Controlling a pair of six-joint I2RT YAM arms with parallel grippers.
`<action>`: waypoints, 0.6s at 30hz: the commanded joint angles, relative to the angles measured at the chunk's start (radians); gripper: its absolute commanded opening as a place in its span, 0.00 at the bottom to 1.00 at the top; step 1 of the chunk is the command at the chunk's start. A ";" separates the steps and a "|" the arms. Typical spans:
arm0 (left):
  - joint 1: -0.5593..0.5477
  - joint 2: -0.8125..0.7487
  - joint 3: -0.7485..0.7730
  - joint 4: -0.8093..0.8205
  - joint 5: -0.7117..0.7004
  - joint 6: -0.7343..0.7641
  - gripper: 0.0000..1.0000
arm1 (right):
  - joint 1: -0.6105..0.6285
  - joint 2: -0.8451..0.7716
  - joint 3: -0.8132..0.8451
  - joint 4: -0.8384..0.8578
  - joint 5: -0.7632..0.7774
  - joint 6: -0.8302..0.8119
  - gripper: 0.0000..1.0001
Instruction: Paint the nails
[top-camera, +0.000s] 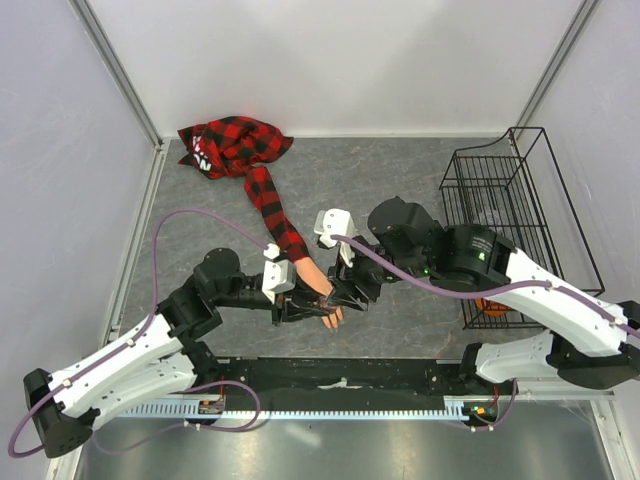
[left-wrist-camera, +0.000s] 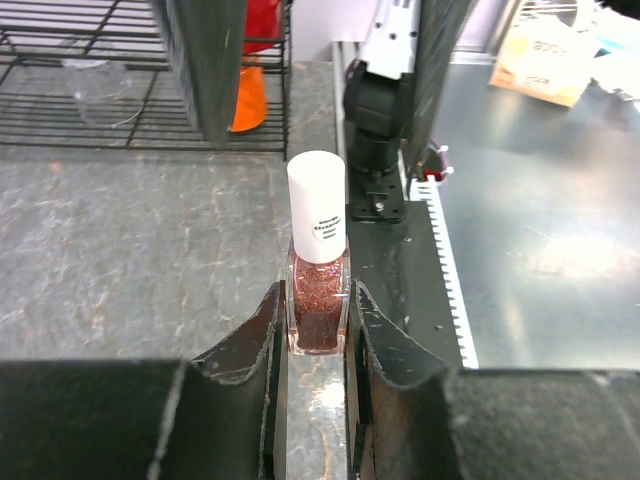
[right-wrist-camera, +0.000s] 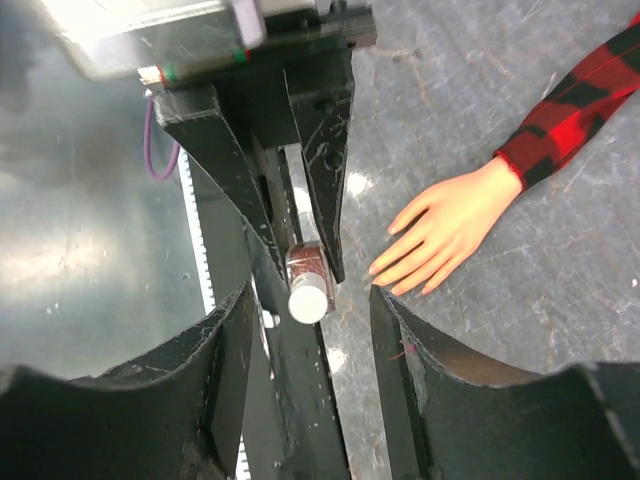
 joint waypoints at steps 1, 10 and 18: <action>-0.004 -0.024 0.046 0.043 0.060 -0.033 0.02 | 0.000 0.013 0.040 -0.027 -0.045 -0.041 0.55; -0.004 -0.022 0.048 0.043 0.069 -0.033 0.02 | 0.000 0.037 0.028 -0.033 -0.077 -0.064 0.54; -0.004 -0.024 0.046 0.040 0.064 -0.033 0.02 | 0.000 0.066 0.023 -0.033 -0.091 -0.080 0.35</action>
